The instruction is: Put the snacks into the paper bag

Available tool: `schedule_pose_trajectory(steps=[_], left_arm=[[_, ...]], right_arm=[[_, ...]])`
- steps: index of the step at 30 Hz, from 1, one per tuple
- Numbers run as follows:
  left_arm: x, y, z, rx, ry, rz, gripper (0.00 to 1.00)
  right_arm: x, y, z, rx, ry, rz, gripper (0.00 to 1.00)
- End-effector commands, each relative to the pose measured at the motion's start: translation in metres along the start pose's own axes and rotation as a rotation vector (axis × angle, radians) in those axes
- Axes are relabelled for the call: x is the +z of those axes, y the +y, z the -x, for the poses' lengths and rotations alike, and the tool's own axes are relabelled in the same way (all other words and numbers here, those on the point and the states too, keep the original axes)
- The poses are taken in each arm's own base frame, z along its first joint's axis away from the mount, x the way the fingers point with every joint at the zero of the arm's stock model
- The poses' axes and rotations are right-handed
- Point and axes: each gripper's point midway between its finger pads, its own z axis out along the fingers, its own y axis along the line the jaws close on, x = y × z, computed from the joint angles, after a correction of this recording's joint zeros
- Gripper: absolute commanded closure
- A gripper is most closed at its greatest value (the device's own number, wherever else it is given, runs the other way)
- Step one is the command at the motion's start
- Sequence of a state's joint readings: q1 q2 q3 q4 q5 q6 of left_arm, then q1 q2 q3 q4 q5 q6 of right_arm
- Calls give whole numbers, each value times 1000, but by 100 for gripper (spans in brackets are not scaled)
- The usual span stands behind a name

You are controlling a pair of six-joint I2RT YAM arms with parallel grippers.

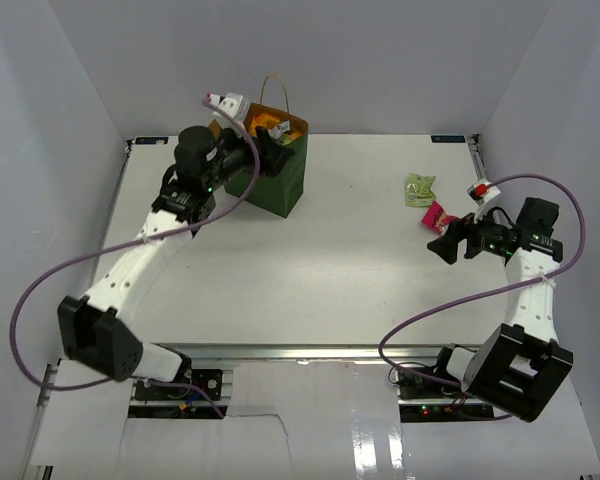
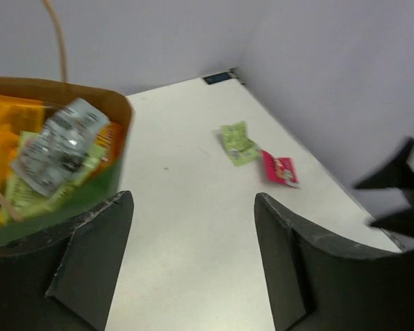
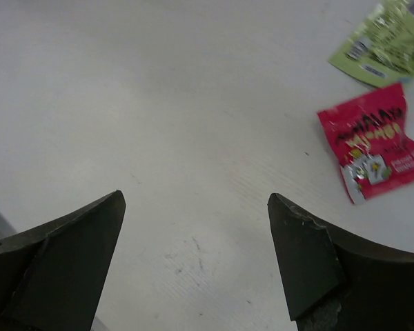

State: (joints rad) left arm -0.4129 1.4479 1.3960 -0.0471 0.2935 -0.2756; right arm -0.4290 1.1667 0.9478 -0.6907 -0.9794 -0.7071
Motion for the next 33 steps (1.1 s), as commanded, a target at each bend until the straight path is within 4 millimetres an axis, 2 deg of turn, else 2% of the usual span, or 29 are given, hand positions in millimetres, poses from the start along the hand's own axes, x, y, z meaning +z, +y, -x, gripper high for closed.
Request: schedule_pose_trajectory(steps=[1, 2, 3, 4, 5, 6, 7, 8, 10, 11, 12, 13, 14, 16, 17, 19, 20, 27, 33], left_arm=[[-60, -68, 20, -45, -101, -254, 16], [-72, -75, 12, -41, -94, -284, 15], [-96, -86, 17, -18, -129, -305, 14], [-102, -77, -16, -26, -79, -287, 13], [-111, -76, -26, -18, -79, -280, 11], [-119, -76, -38, -7, -73, -280, 11], [-133, -74, -60, 4, -59, -278, 11], [-139, -71, -71, 36, -56, -274, 10], [-153, -66, -95, 67, -46, -261, 10], [-156, -63, -100, 90, -48, -251, 10], [-159, -60, -105, 97, -37, -235, 9], [-166, -61, -103, 113, -57, -231, 8], [-169, -61, -102, 122, -61, -227, 8], [-175, -59, -98, 151, -84, -210, 7], [-182, -61, -93, 164, -112, -209, 6], [-187, -61, -90, 182, -136, -199, 5], [-193, -63, -85, 193, -162, -196, 5], [-197, -58, -86, 209, -177, -171, 3], [-197, -57, -86, 214, -177, -166, 2]], right_arm=[[-9, -71, 10, 26, 22, -416, 10], [-15, -90, -2, 39, 66, -551, 10], [-7, -91, 0, 17, 73, -575, 10], [-4, -99, 3, -32, 82, -605, 10], [3, -106, -8, -46, 134, -608, 10], [15, -104, -4, -94, 153, -564, 10], [20, -98, -18, -200, 252, -465, 10], [34, -83, -22, -260, 277, -307, 10], [47, -95, -29, -313, 370, -195, 10], [52, -107, -52, -286, 466, -176, 10], [55, -116, -53, -289, 499, -184, 10], [56, -130, -40, -315, 508, -210, 9], [58, -142, -55, -307, 577, -213, 6], [60, -160, -46, -336, 607, -256, 5], [61, -168, -55, -336, 656, -271, 5], [66, -177, -49, -372, 676, -284, 5], [68, -183, -56, -374, 716, -297, 6], [96, -200, -61, -361, 781, -234, 10], [113, -205, -84, -319, 817, -164, 10]])
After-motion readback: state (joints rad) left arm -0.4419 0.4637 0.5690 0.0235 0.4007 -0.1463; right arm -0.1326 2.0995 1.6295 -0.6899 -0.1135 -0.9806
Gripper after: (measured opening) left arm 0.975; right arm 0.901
